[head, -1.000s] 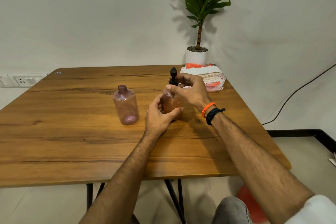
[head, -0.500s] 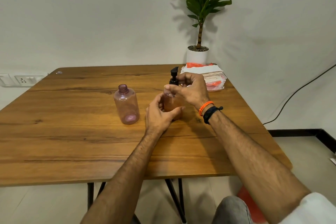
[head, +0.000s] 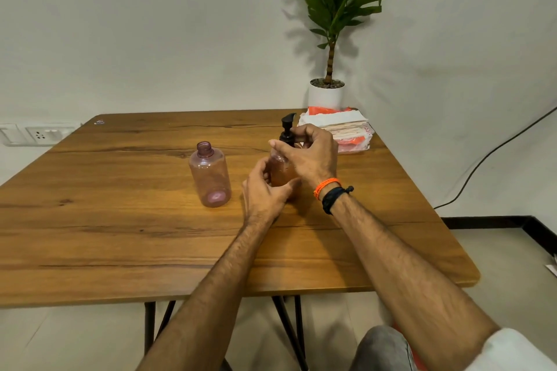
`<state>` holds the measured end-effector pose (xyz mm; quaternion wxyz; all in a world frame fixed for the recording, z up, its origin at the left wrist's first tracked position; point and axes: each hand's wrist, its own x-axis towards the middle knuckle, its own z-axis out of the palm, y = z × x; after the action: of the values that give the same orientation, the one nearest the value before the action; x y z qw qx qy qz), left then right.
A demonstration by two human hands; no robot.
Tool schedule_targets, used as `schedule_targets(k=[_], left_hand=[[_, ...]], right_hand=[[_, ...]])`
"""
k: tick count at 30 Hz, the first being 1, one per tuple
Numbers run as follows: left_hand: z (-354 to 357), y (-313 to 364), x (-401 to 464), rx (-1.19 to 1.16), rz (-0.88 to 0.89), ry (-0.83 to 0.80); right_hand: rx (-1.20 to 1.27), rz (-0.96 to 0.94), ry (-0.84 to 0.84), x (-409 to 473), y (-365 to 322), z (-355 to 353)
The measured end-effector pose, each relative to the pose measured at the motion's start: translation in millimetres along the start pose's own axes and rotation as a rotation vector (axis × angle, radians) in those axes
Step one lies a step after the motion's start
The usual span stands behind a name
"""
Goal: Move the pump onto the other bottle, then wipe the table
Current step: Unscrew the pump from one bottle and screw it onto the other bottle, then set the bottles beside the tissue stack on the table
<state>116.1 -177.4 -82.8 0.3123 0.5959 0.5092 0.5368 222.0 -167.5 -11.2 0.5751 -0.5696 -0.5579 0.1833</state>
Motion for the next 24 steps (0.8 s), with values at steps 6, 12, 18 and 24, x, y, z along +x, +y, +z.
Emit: schedule_targets(k=[6,12,18,24], left_hand=[[-7,8,0,0.026,-0.037,-0.082],[-18,12,-3,-0.049,-0.130,-0.133],[-19,15,-11,0.033,-0.117,0.029],[-10,13,5,0.044,-0.144,0.075]], right_hand=[[0.070,0.017,-0.108,-8,-2,-16],[0.027,0.045,-0.214,-17,17,-41],[0.022,0.121,-0.256,-30,38,-39],[0.076,0.170,-0.224,-17,46,-18]])
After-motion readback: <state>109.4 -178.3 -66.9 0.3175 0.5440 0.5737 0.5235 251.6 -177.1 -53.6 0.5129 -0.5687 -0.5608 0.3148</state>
